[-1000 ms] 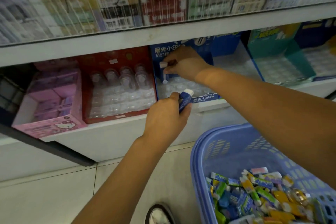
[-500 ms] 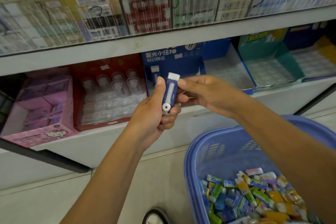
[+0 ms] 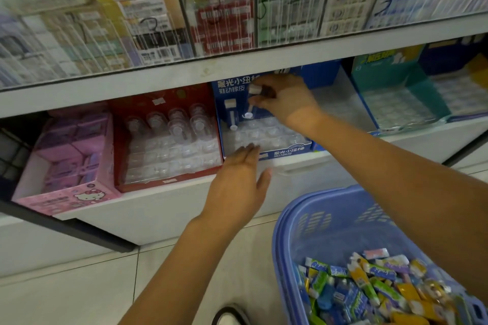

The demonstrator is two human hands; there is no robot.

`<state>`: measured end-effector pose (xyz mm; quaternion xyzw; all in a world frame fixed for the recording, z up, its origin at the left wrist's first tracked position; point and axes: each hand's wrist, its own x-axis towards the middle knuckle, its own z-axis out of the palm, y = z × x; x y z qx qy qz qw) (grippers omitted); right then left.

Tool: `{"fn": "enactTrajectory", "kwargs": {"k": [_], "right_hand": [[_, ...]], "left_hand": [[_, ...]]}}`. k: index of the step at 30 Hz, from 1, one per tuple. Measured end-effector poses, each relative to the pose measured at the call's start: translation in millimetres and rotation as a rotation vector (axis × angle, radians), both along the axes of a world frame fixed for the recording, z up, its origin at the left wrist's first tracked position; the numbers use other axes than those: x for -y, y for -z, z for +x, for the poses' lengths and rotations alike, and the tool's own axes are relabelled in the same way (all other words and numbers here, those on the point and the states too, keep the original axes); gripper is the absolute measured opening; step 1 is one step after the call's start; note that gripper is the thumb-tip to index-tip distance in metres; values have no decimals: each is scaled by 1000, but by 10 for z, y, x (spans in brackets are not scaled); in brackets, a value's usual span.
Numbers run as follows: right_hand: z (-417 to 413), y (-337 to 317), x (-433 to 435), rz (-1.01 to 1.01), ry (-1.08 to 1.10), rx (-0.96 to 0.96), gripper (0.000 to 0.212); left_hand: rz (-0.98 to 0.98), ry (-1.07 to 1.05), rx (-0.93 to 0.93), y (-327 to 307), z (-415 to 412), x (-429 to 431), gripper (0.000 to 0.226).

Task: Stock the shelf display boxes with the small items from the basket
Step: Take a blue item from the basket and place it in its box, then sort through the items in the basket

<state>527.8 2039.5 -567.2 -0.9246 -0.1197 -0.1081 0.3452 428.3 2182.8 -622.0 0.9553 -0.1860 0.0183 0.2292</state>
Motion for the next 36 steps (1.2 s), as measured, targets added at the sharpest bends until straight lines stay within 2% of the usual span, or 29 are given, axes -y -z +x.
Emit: {"fn": "enactTrajectory", "kwargs": {"k": [2,10,18,23,25,27,29,30,33,36], "right_hand": [[49,26,-61,-123,-45,-3,29],[115,-142,-51,-379,-167,-187,40],[237,-138,-72,-430,-166,-286,42],[222,-110,12,-357,-179,-275,41],[106,-163,84,-278,-174,-252,41],[-76,-237,250,-224,-157,-162,32],[-376,-276,543,-312,-168,-78,25],[-564,-263,721,-388,-200,-88,29],[-1166,-26,1219,-606,-298,-344,38],[-1577,493,1675,-659,-279,-790,43]], "left_hand": [[97,11,63,57,-11,8,59],[193,-13,95,22,52,66,60],[204,-21,90,37,60,87,62],[200,-15,2,-37,53,98,62],[128,-35,0,-145,-2,125,55],[-37,-30,104,-271,-102,196,35],[-155,42,172,-442,-199,329,11],[-156,88,164,-518,-228,409,12],[-81,258,70,-618,-292,732,24],[28,410,-102,-387,-420,1077,25]]}}
